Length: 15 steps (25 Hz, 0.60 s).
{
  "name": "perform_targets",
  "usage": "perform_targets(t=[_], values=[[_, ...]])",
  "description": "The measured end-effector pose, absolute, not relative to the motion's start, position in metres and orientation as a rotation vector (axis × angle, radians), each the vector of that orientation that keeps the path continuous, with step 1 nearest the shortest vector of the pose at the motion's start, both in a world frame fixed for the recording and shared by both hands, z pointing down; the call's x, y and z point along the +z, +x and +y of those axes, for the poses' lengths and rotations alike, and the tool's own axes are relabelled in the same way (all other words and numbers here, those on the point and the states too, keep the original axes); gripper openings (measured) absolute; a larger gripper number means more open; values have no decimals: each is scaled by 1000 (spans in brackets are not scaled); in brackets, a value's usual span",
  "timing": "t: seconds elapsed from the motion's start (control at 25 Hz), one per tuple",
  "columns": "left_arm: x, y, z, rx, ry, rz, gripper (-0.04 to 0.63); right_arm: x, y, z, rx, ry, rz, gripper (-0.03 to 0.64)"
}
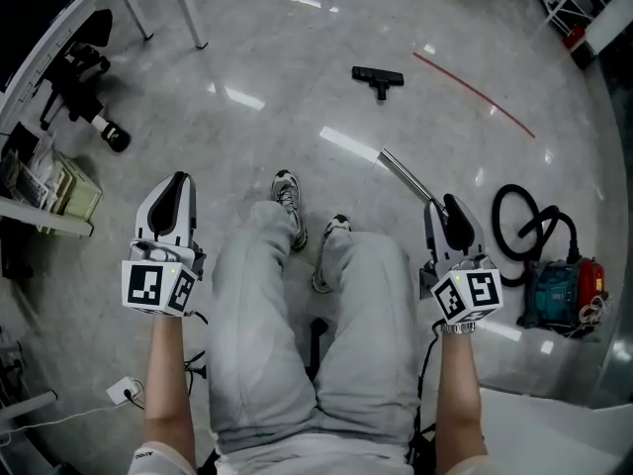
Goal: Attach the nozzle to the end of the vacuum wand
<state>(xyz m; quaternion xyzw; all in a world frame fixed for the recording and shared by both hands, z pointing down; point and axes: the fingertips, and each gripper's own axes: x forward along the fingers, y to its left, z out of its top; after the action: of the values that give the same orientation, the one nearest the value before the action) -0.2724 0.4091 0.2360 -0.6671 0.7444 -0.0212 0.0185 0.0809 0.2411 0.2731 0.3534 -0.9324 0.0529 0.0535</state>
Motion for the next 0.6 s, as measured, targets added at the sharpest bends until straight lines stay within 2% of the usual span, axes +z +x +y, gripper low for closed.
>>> perform_targets(t=[0.04, 0.08, 0.12, 0.6], values=[[239, -273, 408, -45, -2077, 2321, 34, 274, 81, 239, 167, 1068, -2830, 115], [241, -273, 407, -28, -2084, 2328, 91, 274, 81, 236, 174, 1065, -2827, 120], [243, -274, 404, -20, -2090, 2332, 109, 274, 81, 234, 180, 1069, -2825, 123], [228, -292, 344, -38, -2121, 2278, 107, 253, 79, 174, 167, 1159, -2803, 123]])
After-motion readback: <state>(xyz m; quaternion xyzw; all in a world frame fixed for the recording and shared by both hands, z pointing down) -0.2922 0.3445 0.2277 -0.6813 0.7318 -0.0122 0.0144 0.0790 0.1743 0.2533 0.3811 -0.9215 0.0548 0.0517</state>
